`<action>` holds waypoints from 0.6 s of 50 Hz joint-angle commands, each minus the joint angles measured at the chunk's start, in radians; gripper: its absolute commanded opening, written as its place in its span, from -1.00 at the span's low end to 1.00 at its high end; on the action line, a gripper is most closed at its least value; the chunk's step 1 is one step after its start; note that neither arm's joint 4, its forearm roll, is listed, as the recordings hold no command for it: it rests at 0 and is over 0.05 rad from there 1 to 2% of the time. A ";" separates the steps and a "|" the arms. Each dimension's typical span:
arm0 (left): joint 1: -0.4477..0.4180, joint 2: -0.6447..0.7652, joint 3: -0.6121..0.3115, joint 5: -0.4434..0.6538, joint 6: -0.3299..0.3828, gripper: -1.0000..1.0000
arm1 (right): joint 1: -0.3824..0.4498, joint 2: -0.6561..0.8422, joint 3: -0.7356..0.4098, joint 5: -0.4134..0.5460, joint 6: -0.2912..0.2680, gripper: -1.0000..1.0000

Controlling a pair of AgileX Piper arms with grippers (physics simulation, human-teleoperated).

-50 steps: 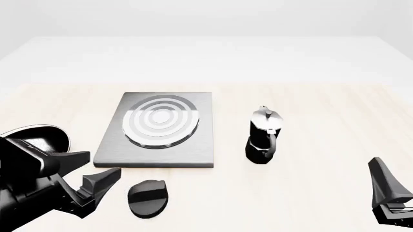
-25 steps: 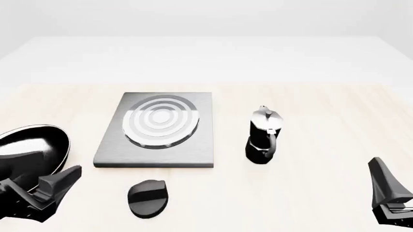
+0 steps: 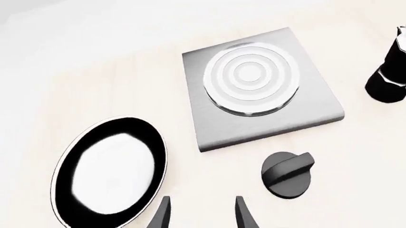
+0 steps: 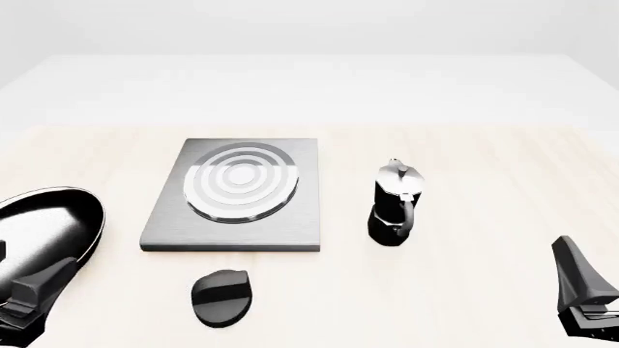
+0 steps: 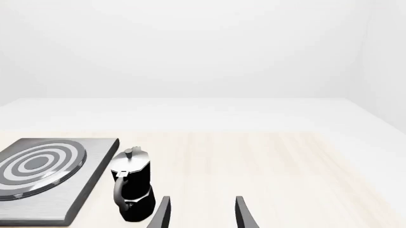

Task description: Turn on the stove and put the frying pan on it.

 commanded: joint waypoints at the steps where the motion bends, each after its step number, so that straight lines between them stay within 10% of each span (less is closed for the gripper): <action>1: 0.079 -0.048 -0.022 0.066 0.017 1.00 | 0.000 0.000 0.000 0.000 0.000 1.00; 30: 0.278 -0.035 -0.039 0.107 0.093 1.00 | 0.000 0.000 0.000 0.000 0.000 1.00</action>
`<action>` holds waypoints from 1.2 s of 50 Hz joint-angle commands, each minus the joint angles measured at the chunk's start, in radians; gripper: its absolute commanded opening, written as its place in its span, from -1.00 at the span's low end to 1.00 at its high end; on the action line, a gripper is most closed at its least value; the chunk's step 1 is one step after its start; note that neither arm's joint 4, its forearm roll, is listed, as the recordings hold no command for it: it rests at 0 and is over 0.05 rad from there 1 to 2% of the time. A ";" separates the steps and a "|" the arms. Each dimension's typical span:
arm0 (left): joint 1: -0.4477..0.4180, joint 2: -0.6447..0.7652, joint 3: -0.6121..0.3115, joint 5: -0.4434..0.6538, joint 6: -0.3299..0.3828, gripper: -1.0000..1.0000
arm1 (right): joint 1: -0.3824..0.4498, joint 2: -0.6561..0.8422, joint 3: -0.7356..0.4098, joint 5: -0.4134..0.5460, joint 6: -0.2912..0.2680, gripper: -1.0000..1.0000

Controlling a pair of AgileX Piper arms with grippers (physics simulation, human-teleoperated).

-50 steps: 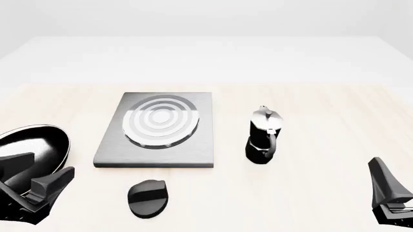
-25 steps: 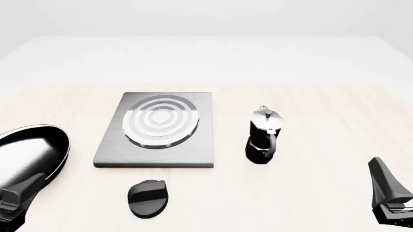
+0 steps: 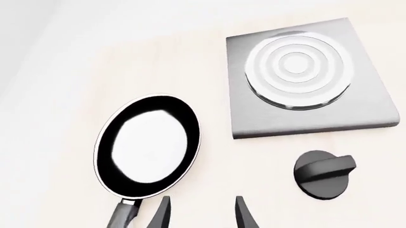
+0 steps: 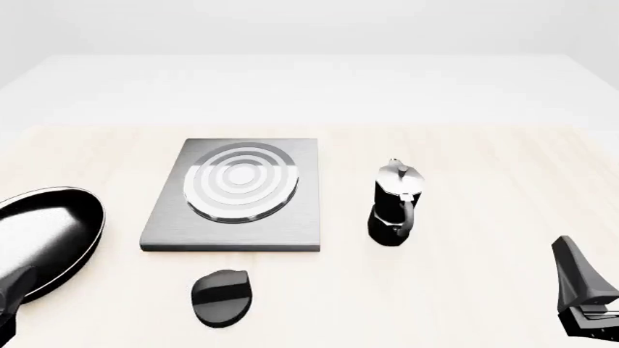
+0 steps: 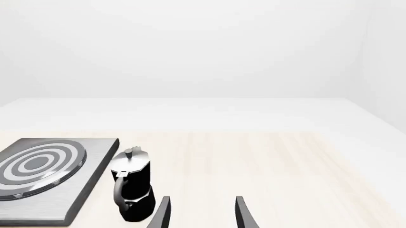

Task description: Turn on the stove and put the frying pan on it.

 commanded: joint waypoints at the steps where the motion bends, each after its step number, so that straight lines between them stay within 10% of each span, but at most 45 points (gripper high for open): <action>1: 0.066 0.022 -0.005 -0.004 0.032 1.00 | 0.000 0.000 0.000 0.000 0.000 1.00; 60: 0.476 0.415 -0.151 -0.127 0.413 1.00 | 0.000 0.000 0.000 0.000 0.000 1.00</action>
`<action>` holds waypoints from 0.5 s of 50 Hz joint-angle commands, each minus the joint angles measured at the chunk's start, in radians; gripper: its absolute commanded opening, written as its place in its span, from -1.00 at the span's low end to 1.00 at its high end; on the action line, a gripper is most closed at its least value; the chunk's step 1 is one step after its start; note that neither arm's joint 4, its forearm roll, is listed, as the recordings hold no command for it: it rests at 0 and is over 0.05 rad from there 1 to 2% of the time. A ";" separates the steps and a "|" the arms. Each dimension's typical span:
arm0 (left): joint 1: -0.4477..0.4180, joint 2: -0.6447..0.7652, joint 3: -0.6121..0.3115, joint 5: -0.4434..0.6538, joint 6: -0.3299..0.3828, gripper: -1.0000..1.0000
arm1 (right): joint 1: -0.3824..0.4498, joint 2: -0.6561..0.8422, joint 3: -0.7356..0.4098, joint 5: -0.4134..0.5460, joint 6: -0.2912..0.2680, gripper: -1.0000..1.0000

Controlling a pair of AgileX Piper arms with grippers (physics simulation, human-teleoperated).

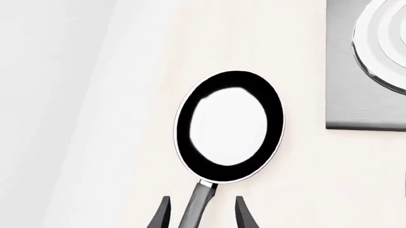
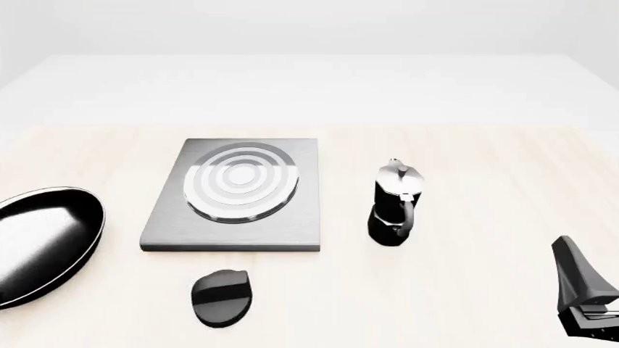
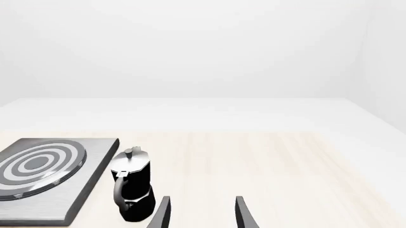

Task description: Turn on the stove and put the frying pan on it.

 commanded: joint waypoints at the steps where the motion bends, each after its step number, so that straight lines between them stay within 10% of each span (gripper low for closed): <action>1: 0.055 0.121 -0.002 -0.056 0.027 1.00 | 0.000 0.000 0.000 0.000 0.000 1.00; 25: 0.143 0.282 0.119 -0.248 0.145 1.00 | 0.000 0.000 0.000 0.000 0.000 1.00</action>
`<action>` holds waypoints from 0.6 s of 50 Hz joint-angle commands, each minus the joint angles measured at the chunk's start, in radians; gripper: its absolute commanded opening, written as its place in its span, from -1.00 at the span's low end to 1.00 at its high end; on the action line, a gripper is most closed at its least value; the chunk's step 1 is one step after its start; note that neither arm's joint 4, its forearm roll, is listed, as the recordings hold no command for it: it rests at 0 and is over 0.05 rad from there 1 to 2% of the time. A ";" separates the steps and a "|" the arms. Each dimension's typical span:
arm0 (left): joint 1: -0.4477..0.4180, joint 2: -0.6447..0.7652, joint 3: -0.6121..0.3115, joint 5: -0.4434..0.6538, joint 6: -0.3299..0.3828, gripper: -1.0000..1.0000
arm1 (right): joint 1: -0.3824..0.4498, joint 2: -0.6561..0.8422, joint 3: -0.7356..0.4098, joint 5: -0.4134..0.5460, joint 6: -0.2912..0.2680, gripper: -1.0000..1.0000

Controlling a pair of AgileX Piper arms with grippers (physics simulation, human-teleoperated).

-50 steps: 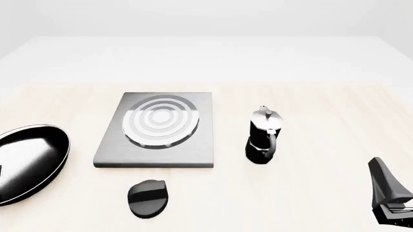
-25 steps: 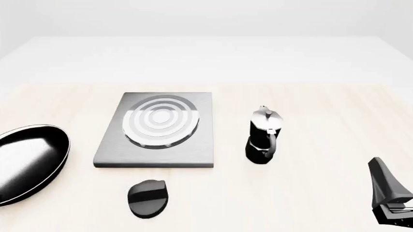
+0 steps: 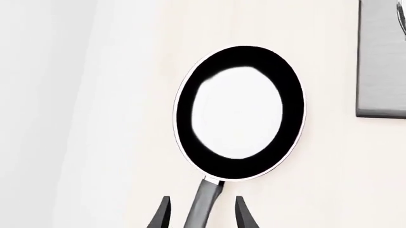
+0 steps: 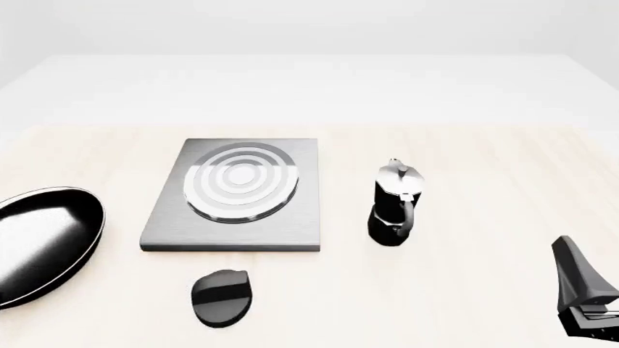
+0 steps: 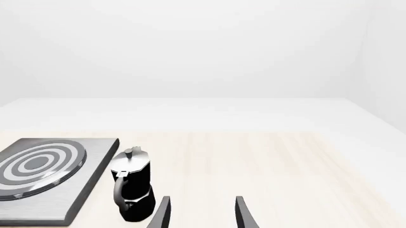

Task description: Turn on the stove and put the frying pan on it.

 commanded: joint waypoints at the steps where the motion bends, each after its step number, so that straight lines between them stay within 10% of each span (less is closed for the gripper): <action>1: 0.048 0.089 0.057 -0.103 0.052 1.00 | 0.000 0.000 0.000 0.000 0.000 1.00; 30: 0.139 0.277 0.205 -0.379 0.182 1.00 | 0.000 0.000 0.000 0.000 0.000 1.00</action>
